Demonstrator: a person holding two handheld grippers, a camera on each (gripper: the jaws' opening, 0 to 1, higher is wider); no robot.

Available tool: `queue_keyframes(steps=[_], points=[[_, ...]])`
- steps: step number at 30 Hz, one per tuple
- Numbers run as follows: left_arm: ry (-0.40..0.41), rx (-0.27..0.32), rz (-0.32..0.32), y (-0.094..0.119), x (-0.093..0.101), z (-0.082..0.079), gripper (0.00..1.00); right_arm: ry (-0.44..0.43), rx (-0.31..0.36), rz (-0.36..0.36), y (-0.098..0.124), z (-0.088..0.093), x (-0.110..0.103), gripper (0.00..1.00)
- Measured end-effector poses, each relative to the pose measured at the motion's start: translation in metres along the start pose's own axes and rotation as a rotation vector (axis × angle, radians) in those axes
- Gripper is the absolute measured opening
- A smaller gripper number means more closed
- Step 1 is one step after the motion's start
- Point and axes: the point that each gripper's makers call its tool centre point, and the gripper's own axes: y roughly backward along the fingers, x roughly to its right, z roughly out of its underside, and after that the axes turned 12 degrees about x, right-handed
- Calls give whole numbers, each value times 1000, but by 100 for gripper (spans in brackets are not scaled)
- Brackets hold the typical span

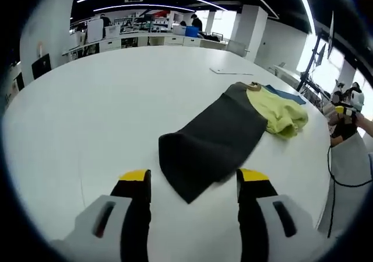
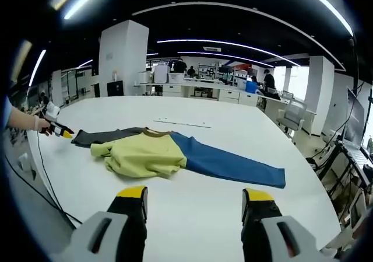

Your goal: Fold the garment on the visible template until the final outline fits inside the template.

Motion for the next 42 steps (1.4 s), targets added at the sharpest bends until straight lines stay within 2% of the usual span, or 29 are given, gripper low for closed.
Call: queue_keyframes(steps=[6,15,16,19,25,34,37,42], points=[[-15,1,-37,3,-5,8,36,3,-3,-4,-2,0,-2,65],[29,-20,-48,5,-5,25,26,8,-11,-6,-2,1,-4,65],[19,5,-51,3,-6,21,24,8,-12,-7,-2,1,-4,65],[56,5,-68,2,-9,20,21,14,-16,-10,-3,1,-5,65],[29,1,-86,-5,-11,21,2,11,-17,-12,-5,1,-9,65],[2,-2,-70,0,-14,17,0,13,-22,-9,-3,4,-10,65],[38,30,-98,7,-25,9,0,8,-26,-5,-2,5,-10,65],[42,42,-139,9,-52,4,0,9,-31,-2,-2,7,-10,65]])
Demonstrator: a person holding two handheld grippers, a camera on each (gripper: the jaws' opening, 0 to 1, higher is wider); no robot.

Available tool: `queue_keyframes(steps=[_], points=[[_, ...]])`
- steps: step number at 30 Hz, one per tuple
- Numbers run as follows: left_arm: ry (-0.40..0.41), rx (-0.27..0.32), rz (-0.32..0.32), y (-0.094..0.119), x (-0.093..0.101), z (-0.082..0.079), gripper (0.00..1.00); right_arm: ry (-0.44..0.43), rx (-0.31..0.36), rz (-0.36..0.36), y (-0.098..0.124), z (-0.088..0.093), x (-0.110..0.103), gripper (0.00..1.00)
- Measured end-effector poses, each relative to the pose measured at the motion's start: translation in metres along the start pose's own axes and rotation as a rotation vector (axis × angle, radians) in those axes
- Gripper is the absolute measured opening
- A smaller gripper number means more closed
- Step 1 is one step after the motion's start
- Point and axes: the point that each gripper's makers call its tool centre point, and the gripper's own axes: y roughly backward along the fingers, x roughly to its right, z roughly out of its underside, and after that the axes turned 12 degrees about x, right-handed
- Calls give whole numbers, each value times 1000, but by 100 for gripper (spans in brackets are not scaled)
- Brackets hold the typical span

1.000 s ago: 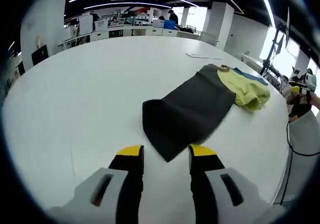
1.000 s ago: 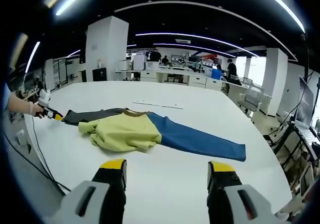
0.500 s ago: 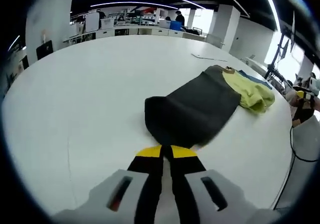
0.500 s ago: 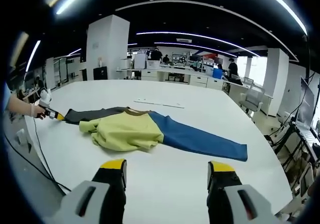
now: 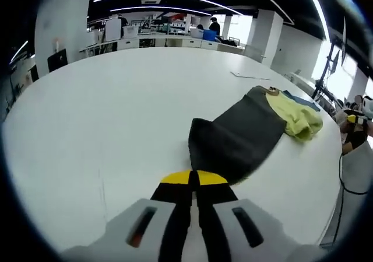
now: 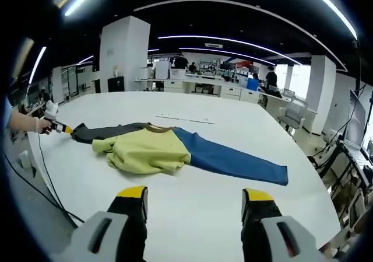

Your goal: Fold the garment on the visible template until the final outline fits inside the template.

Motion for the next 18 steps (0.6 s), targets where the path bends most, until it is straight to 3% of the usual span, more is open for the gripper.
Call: queue_keyframes(steps=[5,11,18], points=[[8,10,-48,-4,-30,-6,0,0,-9,2,0,2,0,64],[-20,-33,-89,-8,-57,-6,0,4,-22,3,0,4,-1,64],[-64,-120,-92,-11,-63,5,0,7,-38,-1,-3,8,-4,64]])
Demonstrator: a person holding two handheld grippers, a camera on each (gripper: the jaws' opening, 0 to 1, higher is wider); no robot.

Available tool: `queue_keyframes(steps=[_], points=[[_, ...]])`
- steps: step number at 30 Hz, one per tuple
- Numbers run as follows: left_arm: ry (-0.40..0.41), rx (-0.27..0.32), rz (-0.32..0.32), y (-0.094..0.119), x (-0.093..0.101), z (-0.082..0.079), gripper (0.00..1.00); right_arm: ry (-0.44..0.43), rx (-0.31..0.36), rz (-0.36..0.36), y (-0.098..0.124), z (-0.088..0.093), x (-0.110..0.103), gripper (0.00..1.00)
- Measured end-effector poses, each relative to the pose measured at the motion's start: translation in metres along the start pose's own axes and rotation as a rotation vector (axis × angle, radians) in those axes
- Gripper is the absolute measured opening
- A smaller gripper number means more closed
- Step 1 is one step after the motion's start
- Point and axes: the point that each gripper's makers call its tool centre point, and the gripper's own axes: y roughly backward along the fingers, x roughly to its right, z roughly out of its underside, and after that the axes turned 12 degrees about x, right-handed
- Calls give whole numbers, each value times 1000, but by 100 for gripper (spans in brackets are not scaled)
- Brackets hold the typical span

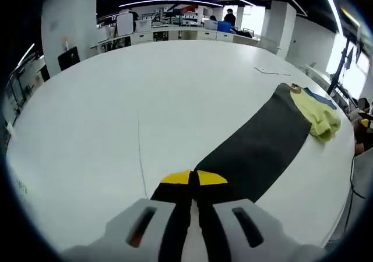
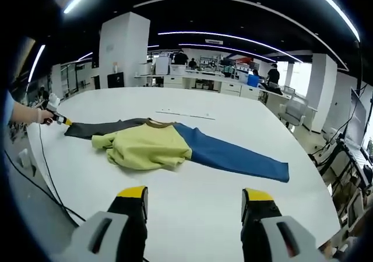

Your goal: Fold the garment on the visible template until the final outline fits inside the template.

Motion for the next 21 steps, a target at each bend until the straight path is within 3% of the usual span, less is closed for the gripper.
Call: queue_keyframes(steps=[7,12,14,16,20,21], points=[[-17,-35,0,-2,4,7,0,-7,-8,-4,-4,2,-2,64],[-16,-32,-2,-3,3,7,0,-6,-11,-8,-5,3,-3,64],[-1,-6,-18,-3,1,4,1,-4,-16,-10,-6,4,-2,64],[15,10,-13,-2,2,1,10,-5,-16,-9,-5,5,-1,64],[-37,30,32,2,14,-2,38,-10,-13,-8,-4,5,0,64],[-66,67,52,2,17,-9,44,-13,-12,-9,-4,5,1,64]])
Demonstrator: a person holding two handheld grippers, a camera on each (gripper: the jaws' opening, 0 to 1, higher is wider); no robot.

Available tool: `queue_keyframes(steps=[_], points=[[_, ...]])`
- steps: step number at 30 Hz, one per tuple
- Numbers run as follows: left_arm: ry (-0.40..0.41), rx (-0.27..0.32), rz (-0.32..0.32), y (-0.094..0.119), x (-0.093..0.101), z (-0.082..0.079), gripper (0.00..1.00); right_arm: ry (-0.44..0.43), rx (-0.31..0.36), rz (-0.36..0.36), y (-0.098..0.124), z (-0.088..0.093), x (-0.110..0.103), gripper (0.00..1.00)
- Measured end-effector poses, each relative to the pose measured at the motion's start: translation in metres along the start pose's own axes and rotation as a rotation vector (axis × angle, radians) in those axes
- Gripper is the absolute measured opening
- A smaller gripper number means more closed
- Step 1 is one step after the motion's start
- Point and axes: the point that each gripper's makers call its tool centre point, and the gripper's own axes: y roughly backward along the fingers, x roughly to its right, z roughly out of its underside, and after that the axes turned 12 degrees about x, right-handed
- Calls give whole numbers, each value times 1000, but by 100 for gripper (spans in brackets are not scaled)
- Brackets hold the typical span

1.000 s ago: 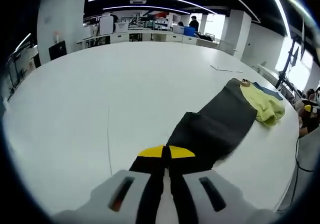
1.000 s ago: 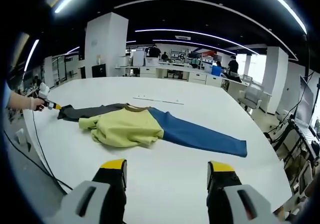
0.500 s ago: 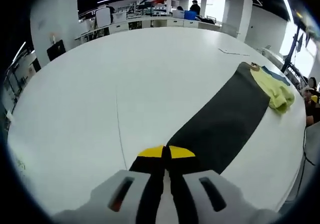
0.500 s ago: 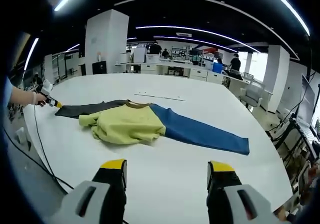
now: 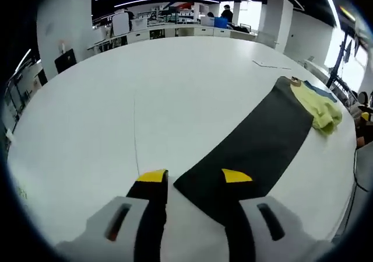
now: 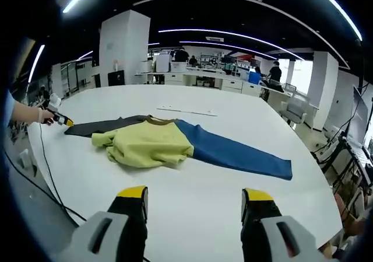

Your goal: Fold the garment on the visible template until the final outline fits inside the template.

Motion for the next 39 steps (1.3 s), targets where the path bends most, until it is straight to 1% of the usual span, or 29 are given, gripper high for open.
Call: queue_keyframes(steps=[1,2,3,4,5,6,8,9,10,11,13,14,16,17,19,20,27,31,35,39], points=[[-12,32,24,0,5,-5,49,-2,0,0,0,0,0,64],[1,30,29,2,8,-6,54,-2,0,0,0,1,0,64],[0,44,48,2,12,-9,59,-4,-2,0,0,2,0,64],[-16,86,97,2,21,-16,63,-7,-5,1,0,3,0,64],[-14,85,107,3,23,-17,66,-8,-5,-1,1,4,0,64],[-20,87,149,4,32,-18,71,-7,-5,-3,1,4,-1,64],[-41,87,205,6,44,-20,78,-8,-4,-8,1,4,-2,65],[-52,82,218,7,48,-19,80,-7,-3,-11,1,4,-3,65],[-57,72,232,7,51,-18,81,-6,-2,-13,1,4,-3,66],[-63,82,250,8,57,-21,81,-3,1,-17,0,3,-3,67],[-65,78,262,9,63,-22,81,-5,2,-21,0,3,-3,68],[-60,88,275,10,67,-24,83,-5,3,-23,0,3,-3,69],[-66,77,285,11,75,-24,82,-5,4,-27,0,3,-2,72],[-72,83,291,12,78,-25,82,-7,5,-29,1,4,-3,73],[-70,86,307,14,89,-25,83,-6,6,-34,2,4,-4,74],[-76,88,325,16,96,-25,83,-9,9,-35,3,4,-4,74],[-76,95,360,23,128,-27,81,-17,17,-39,6,9,5,74],[-82,105,388,27,153,-33,81,-25,24,-42,10,9,10,73],[-87,119,401,30,175,-39,80,-24,28,-50,15,10,15,73],[-82,137,415,35,198,-46,78,-23,32,-59,19,11,23,73]])
